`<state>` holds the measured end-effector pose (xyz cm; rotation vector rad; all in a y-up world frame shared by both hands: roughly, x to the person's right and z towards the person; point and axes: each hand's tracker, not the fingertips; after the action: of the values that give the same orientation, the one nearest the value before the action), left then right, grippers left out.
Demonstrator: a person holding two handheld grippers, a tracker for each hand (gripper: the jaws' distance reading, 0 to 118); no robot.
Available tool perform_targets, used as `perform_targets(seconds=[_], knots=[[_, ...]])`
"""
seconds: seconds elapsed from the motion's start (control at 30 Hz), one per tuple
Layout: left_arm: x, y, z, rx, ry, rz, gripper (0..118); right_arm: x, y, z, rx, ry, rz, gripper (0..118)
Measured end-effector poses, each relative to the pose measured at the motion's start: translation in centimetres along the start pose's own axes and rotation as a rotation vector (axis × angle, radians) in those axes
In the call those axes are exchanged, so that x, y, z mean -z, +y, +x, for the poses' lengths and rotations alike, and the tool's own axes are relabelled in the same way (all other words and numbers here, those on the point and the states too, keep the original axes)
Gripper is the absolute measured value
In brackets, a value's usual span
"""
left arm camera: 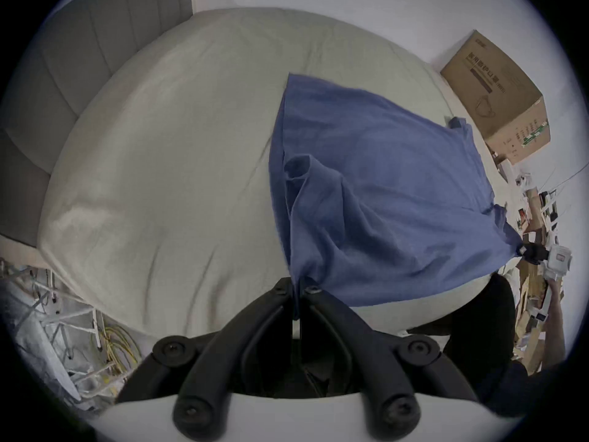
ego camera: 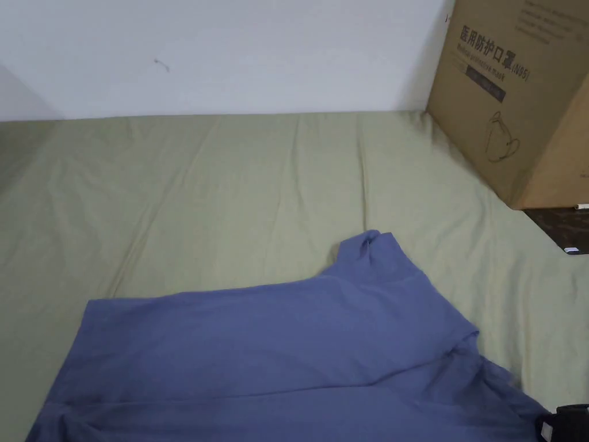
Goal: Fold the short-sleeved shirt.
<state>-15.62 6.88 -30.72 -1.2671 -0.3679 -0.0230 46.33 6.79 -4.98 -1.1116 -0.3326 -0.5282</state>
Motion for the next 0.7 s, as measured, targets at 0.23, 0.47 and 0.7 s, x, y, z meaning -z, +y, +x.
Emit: perform_targets(seconds=[0.23, 0.47, 0.7], knots=[[-0.8, -0.9, -0.1, -0.040, 0.055, 0.052, 101, 0.4, -0.4, -1.3, 0.032, -0.100, 0.042, 105], [-4.5, 1.0, 3.1, -0.027, -0.006, 0.248, 103, -2.2, 1.3, -7.6, -0.105, -0.100, 0.153, 105], [-4.9, 4.9, 8.9, 0.101, -0.087, 0.310, 68, -2.1, 5.1, -14.5, -0.181, 0.021, 0.300, 32]])
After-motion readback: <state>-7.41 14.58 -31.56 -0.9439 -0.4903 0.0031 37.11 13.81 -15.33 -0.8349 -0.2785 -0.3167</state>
